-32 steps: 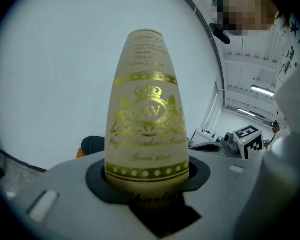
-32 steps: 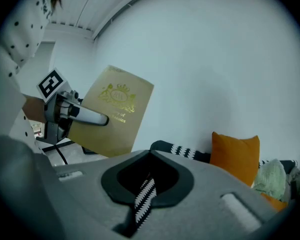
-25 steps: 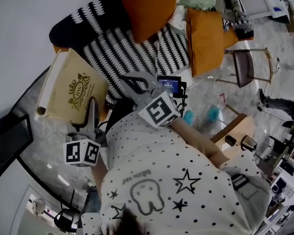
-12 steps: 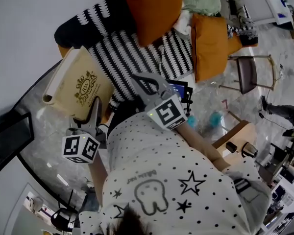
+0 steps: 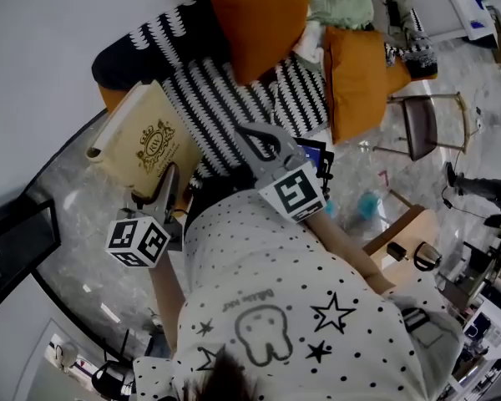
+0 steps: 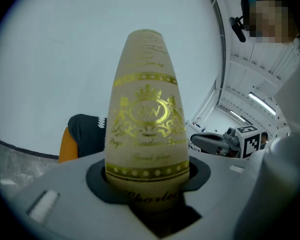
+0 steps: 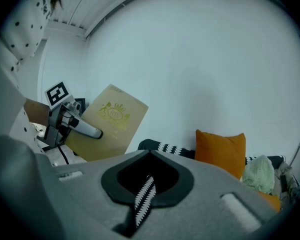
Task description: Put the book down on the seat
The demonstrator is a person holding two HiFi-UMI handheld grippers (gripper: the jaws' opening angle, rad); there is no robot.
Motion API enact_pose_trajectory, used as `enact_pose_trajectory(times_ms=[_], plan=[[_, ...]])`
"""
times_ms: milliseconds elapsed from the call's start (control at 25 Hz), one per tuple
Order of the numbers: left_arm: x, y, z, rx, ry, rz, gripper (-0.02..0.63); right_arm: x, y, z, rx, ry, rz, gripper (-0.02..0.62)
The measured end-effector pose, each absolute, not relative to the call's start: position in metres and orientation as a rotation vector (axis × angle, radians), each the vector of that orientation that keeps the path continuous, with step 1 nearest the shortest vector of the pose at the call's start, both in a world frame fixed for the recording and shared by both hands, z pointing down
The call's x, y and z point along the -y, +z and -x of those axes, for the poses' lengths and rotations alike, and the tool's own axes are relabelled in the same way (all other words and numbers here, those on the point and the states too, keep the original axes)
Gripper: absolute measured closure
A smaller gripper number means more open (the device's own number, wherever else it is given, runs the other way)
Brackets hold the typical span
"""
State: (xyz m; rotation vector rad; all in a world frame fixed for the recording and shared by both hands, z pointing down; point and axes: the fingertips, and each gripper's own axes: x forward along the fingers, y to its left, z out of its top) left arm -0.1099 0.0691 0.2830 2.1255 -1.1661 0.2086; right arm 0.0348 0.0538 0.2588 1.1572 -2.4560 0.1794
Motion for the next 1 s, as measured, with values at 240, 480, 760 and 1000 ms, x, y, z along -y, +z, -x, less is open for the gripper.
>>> enact_pose_trajectory(times_ms=[240, 480, 760, 1000], plan=[[-0.060, 0.302, 0.103, 1.103, 0.236, -2.108, 0.377, -0.046, 0.263, -0.045, 2.438, 0.196, -1.187, 0.594], [-0.067, 0.330, 0.090, 0.983, 0.349, -2.097, 0.377, -0.053, 0.267, -0.047, 2.413, 0.208, -1.172, 0.594], [-0.067, 0.353, 0.081, 0.905, 0.434, -2.097, 0.377, -0.053, 0.273, -0.049, 2.385, 0.235, -1.168, 0.594], [-0.068, 0.366, 0.076, 0.870, 0.467, -2.080, 0.377, -0.058, 0.280, -0.041, 2.370, 0.226, -1.093, 0.594]])
